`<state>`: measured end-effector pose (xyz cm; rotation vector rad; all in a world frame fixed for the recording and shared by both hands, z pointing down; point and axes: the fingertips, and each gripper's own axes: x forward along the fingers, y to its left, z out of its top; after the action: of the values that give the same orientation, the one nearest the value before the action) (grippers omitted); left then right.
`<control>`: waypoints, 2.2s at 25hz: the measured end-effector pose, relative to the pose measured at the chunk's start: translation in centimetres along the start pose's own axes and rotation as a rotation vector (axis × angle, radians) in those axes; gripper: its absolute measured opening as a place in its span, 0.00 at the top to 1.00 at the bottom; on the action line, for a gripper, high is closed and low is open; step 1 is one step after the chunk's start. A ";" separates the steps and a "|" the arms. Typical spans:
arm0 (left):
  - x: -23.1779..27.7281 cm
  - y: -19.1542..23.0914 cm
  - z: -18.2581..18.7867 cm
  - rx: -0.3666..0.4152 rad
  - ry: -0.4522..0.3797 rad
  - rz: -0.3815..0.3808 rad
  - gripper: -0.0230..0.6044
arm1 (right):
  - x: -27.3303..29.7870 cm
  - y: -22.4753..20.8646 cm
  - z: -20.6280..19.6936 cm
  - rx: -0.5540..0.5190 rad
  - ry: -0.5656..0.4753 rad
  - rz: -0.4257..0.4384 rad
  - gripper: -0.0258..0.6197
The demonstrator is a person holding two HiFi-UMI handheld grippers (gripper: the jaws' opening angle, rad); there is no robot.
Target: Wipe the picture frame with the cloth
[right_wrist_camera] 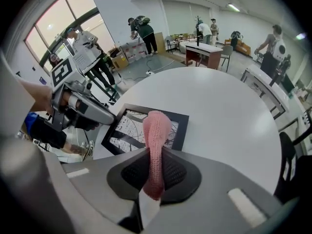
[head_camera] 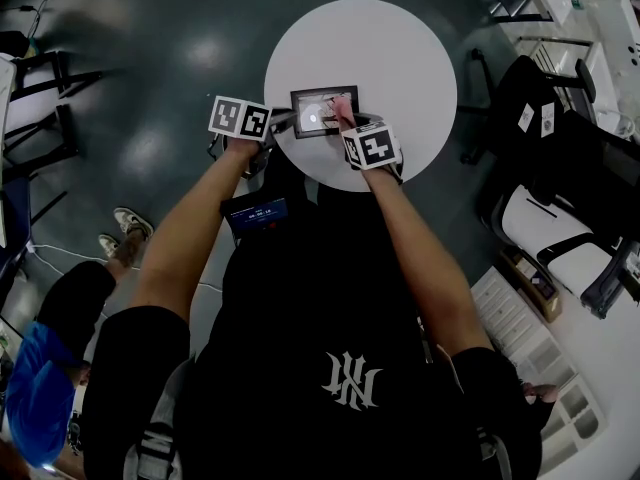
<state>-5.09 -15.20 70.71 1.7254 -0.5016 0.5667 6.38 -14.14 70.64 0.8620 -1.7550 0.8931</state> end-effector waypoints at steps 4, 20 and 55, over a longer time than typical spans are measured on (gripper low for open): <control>-0.1 0.0 0.0 0.001 -0.001 0.000 0.88 | -0.4 -0.3 -0.1 -0.056 0.007 -0.036 0.90; 0.1 0.0 0.0 0.003 -0.001 -0.006 0.88 | -1.5 -3.9 -1.1 0.136 -0.019 -0.093 0.90; 0.0 -0.2 -0.1 -0.006 0.012 -0.025 0.89 | 0.6 4.5 0.4 0.015 -0.074 0.166 0.90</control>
<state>-4.97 -15.10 70.62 1.7192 -0.4726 0.5566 2.22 -12.41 70.29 0.7759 -1.9073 0.9946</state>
